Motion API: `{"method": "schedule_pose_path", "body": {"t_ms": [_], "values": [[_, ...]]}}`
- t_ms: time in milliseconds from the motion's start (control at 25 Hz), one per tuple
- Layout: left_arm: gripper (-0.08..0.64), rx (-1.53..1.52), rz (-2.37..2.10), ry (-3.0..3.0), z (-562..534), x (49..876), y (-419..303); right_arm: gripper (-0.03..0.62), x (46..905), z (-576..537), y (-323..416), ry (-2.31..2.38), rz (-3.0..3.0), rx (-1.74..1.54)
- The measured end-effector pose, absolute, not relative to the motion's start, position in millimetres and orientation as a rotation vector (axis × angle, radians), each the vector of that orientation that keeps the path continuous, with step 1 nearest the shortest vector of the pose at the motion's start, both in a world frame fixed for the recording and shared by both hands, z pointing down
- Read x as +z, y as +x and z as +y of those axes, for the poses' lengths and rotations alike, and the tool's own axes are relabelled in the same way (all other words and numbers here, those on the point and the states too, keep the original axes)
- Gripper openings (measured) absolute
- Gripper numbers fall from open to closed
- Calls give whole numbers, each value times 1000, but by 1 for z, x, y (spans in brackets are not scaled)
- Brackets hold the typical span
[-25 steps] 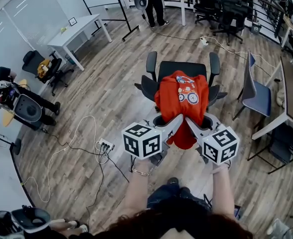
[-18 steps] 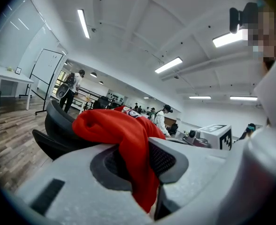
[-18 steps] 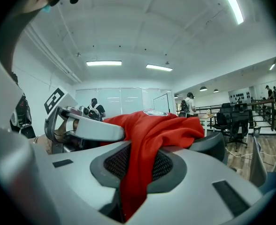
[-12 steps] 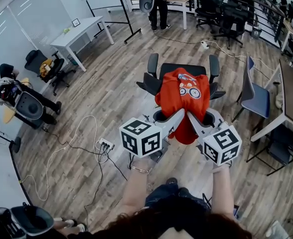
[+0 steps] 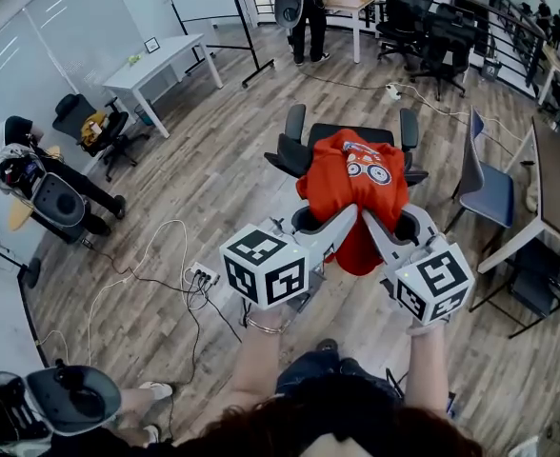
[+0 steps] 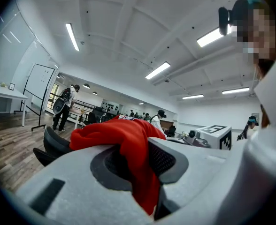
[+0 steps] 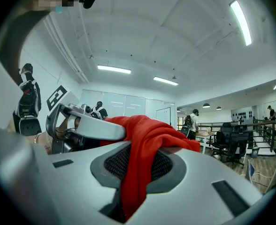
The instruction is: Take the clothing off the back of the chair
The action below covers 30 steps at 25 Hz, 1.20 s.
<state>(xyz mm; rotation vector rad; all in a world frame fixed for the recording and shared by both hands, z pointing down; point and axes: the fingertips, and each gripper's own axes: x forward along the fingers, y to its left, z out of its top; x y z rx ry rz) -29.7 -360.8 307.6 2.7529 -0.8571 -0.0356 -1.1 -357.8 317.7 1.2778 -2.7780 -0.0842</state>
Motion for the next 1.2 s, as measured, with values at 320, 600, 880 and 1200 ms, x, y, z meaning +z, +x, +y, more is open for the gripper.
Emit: {"method": "schedule_pose_path", "body": {"t_ms": [320,600,880,1200], "values": [[100,-74,-873,2796,-325,284,-21,74,294,-322,8,1268,-2809,-173],[100,-91,-906,2819,-290,268,-20,74,279,-288,8,1240,-2837,-215],[100,-100,-952,2822,-257,262,-2,74,274,-256,26,1202,-2870,-229],[100,-108,-982,2795,-232,263,10,74,274,-231,38,1176,-2885,-215]]}}
